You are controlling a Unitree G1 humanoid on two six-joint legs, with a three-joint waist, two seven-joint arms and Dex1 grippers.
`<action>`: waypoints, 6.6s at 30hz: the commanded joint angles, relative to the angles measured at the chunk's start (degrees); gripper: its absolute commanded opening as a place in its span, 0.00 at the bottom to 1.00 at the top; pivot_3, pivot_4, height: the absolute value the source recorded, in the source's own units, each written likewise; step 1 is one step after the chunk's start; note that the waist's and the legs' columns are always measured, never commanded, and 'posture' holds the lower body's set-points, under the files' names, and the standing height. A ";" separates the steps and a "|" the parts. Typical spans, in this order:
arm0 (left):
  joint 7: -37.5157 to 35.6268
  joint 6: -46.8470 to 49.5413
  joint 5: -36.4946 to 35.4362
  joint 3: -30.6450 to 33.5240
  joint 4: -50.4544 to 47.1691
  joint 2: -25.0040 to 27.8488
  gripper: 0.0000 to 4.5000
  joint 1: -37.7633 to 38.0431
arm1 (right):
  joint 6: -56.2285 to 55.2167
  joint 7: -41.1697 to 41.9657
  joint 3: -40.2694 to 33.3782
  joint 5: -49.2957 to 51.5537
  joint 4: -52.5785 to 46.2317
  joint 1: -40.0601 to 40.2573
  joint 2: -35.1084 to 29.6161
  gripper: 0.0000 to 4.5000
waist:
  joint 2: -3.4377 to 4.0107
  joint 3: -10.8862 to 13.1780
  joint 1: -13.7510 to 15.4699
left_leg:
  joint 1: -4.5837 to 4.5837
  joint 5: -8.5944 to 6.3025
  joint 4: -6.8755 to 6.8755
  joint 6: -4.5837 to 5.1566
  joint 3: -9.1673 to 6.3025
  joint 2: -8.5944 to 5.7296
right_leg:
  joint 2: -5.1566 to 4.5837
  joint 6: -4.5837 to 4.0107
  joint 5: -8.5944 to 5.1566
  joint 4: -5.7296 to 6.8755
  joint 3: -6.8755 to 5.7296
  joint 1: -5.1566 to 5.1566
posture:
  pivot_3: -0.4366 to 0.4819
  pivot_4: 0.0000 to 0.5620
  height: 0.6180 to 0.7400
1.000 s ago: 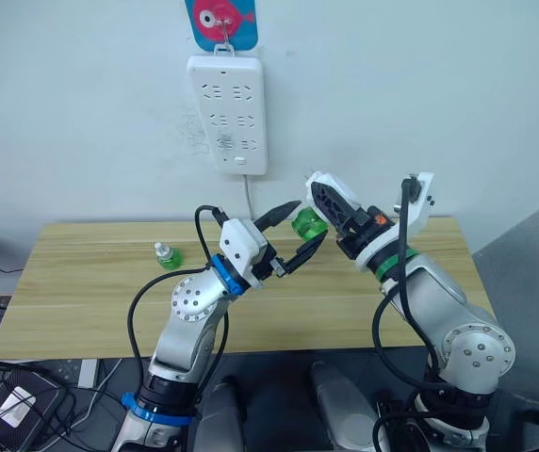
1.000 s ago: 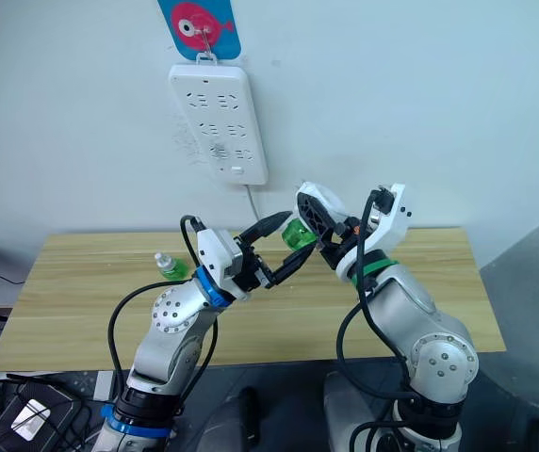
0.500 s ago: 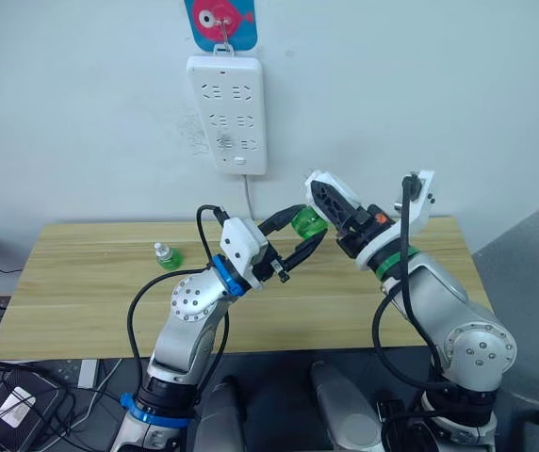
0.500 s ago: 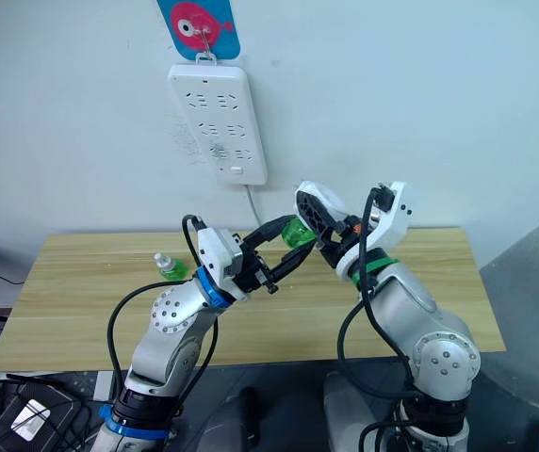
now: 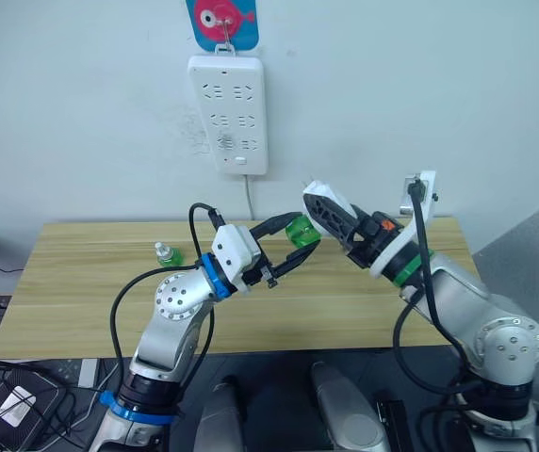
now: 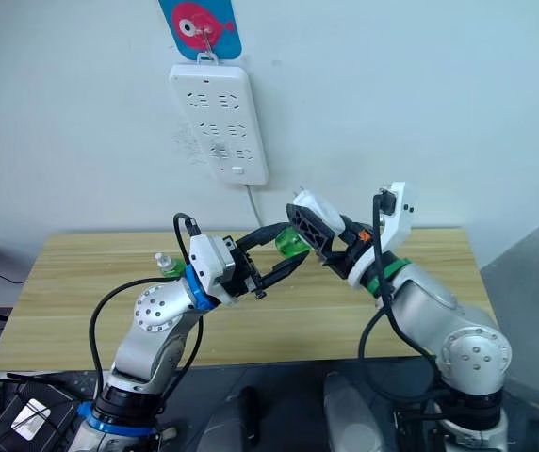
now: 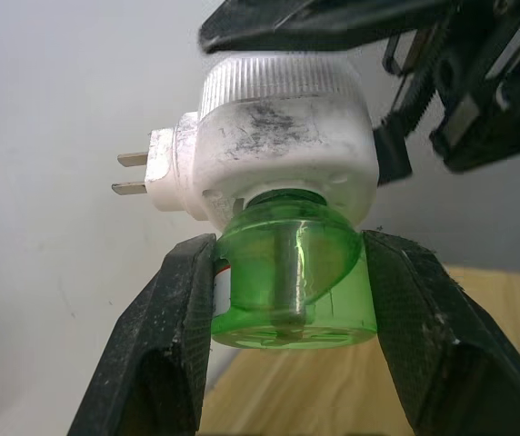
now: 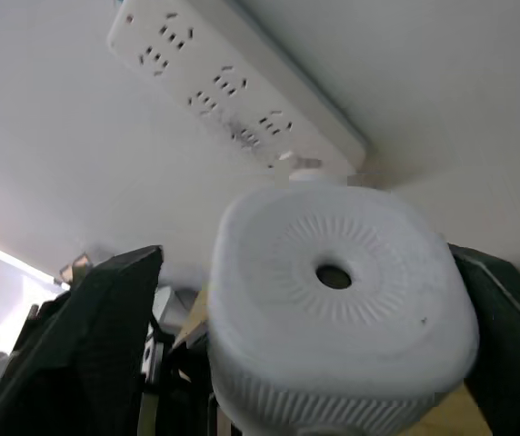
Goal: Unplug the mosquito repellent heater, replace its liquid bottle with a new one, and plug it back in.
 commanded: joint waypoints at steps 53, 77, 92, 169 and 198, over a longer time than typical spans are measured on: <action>-26.22 -17.31 -3.15 -0.92 6.48 10.95 0.48 -3.77 | 9.09 28.35 9.19 27.29 8.02 2.64 -31.62 1.00 | 0.00 0.00 1.58 | -0.02 0.00 -0.01 0.01 0.09 0.05 | 0.04 0.02 -0.02 -0.22 0.10 0.01 | 0.18 0.47 1.00; -28.01 -15.15 -4.82 -2.53 3.08 12.04 0.48 -4.41 | 7.61 29.12 8.69 23.86 10.91 2.66 -27.13 1.00 | 0.00 0.01 1.59 | -0.02 0.00 -0.01 0.01 0.09 0.06 | 0.05 0.03 -0.03 -0.23 0.11 0.02 | 0.19 0.48 1.00; -26.82 -10.29 -6.18 -2.74 2.17 12.18 0.48 -5.43 | 8.37 30.82 8.82 23.79 10.34 2.76 -26.89 0.75 | 0.00 0.01 1.60 | -0.02 0.00 -0.01 0.01 0.09 0.06 | 0.05 0.03 -0.03 -0.23 0.11 0.02 | 0.19 0.48 1.00; -25.55 56.77 -35.56 -0.02 0.13 21.49 0.50 -18.91 | 2.94 25.88 6.89 27.60 5.42 8.81 -29.23 0.68 | -0.01 0.05 2.93 | 0.00 -0.03 -0.05 0.04 0.18 0.09 | 0.09 0.02 -0.03 -0.32 0.20 -0.01 | 0.17 0.50 1.00; -26.55 -11.05 -8.10 -0.62 -0.46 8.97 0.51 -1.39 | 1.83 25.47 6.77 27.60 5.88 8.86 -29.06 0.68 | 0.00 0.05 4.26 | 0.00 -0.03 -0.01 0.05 0.76 0.09 | 0.08 0.10 0.14 -0.70 0.84 -0.02 | 0.17 0.51 1.00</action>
